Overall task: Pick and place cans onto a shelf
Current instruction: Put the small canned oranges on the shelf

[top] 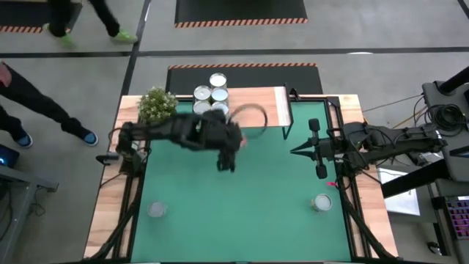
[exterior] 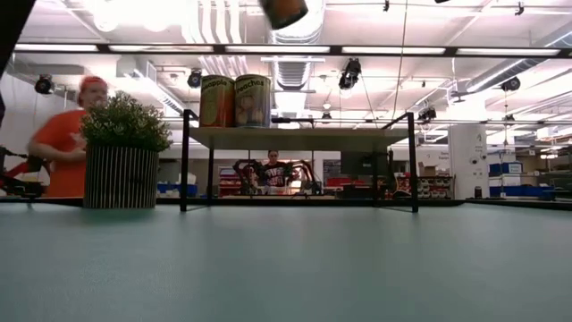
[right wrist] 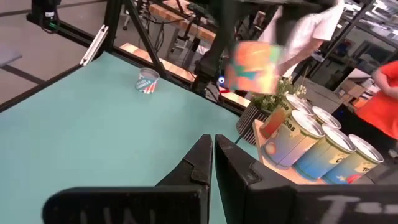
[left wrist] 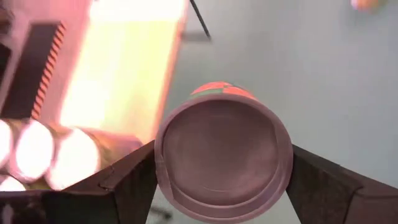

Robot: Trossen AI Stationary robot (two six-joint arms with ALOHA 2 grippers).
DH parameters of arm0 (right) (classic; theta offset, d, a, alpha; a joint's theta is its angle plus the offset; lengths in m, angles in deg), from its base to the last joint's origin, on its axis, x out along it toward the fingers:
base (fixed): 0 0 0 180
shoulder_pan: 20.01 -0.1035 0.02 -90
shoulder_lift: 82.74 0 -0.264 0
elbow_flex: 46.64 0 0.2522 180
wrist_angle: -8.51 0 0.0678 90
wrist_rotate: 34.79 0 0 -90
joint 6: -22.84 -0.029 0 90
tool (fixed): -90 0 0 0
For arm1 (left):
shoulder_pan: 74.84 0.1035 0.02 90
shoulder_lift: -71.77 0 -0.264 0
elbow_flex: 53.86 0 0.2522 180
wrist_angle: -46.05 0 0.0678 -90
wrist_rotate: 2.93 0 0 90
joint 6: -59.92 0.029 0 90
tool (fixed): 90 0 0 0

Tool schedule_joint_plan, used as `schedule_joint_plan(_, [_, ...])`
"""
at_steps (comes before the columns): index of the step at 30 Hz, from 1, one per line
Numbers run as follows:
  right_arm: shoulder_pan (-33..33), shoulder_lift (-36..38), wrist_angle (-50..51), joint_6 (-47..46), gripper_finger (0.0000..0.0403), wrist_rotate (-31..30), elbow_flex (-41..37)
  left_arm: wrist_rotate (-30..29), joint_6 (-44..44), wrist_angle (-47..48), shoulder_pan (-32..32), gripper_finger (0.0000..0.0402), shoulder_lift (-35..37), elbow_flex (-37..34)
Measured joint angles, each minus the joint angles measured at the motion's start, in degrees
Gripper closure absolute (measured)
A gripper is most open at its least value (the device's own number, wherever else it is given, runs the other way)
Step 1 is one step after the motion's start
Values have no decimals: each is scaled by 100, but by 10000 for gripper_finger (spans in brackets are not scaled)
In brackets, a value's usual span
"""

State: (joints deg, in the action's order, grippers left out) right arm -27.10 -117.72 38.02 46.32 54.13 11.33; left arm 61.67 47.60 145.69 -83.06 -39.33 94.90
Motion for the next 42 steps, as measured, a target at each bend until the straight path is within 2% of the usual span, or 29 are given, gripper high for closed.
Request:
schedule_joint_plan(3, [0, 2, -18, 7, 394, -1, 0, 23, 402, -676, 320, 118, 78, -55])
schedule_joint_plan(10, [0, 7, -17, 0, 394, -2, 0, 94, 1338, -1540, 975, 118, 61, -65])
schedule_joint_plan(16, [0, 7, -15, 5, 394, -2, 0, 99, 1482, -2050, 1491, 118, -31, -85])
schedule_joint_plan(21, [0, 7, -9, 7, 394, -3, 0, 493, 1484, -2349, 1720, 118, -325, -81])
schedule_joint_plan(33, [0, 7, 51, -4, 394, -8, 0, 544, 1668, -2176, 1923, 118, -1272, -78])
schedule_joint_plan(42, [0, 7, 72, 6, 394, -48, 0, 544, 1690, -1758, 2119, 118, -1499, -76])
